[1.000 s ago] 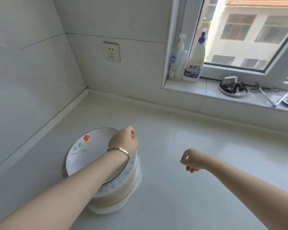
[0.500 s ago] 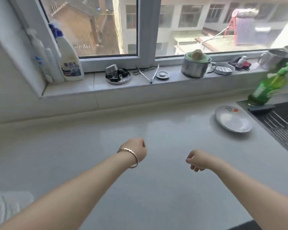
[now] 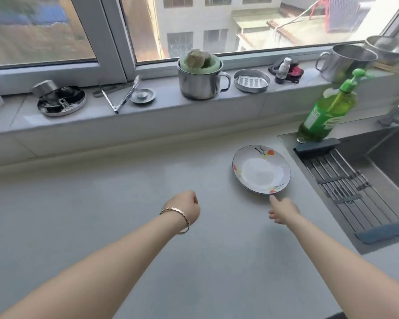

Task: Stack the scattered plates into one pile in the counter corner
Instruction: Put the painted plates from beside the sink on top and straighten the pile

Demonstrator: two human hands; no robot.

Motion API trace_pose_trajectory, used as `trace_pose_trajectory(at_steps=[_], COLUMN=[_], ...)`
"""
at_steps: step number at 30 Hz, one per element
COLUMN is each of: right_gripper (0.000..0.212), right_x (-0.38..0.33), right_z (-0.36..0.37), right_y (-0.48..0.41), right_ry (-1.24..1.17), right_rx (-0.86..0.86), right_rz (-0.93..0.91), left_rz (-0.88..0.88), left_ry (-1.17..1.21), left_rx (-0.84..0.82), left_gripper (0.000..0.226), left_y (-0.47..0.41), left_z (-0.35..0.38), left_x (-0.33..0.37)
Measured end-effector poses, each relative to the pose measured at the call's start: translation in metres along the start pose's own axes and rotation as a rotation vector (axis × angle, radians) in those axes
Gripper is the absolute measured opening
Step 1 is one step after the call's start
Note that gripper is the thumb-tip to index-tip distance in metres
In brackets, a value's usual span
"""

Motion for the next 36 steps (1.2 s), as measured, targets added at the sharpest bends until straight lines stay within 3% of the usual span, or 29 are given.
trace_pose_trajectory(at_steps=[3,6,9,13,17,18,21,31,36], right_gripper=[0.055,0.039,0.018,0.023,0.008,0.017,0.030,0.011,0.030], right_x=[-0.008,-0.004,-0.002,-0.005,-0.008,-0.009,-0.009,-0.091,-0.150], right_z=[-0.001,0.000,-0.001,-0.001,0.002,0.002,0.002,0.078,0.161], right_y=[-0.020,-0.040,-0.056,-0.070,-0.075,-0.073,-0.064,0.048,0.142], right_ry=[-0.271,-0.481,-0.585,-0.708,-0.791,-0.797,-0.736,-0.322,-0.147], right_rx=[-0.029,-0.035,-0.055,-0.058,-0.056,-0.047,-0.042,-0.308,-0.424], right_rz=[0.077,0.122,0.154,0.174,0.176,0.168,0.121,-0.217,-0.431], left_rz=[-0.002,0.018,0.022,-0.014,-0.056,-0.066,-0.089,-0.269,-0.357], left_ry=[-0.019,-0.044,-0.056,-0.050,-0.035,-0.034,-0.003,0.175,0.248], left_rx=[0.007,0.015,0.035,0.057,0.076,0.080,0.108,0.294,0.456], left_gripper=[0.030,0.030,0.030,0.027,0.023,0.024,0.022,0.019,0.020], left_y=[-0.018,-0.032,-0.040,-0.048,-0.050,-0.049,-0.039,0.033,0.090], left_z=[0.008,0.010,0.004,-0.007,-0.014,-0.016,-0.024,-0.087,-0.130], left_x=[0.019,0.033,0.038,0.031,0.014,0.008,-0.012,-0.148,-0.243])
Point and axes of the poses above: each hand's wrist, its own y-axis away from the middle knuckle, its own z-axis out of the palm, x = y × z, the point moved 4 cm from there along -y, towards the middle knuckle, and after that the axes turned 2 degrees about y, right-handed, at the moved point
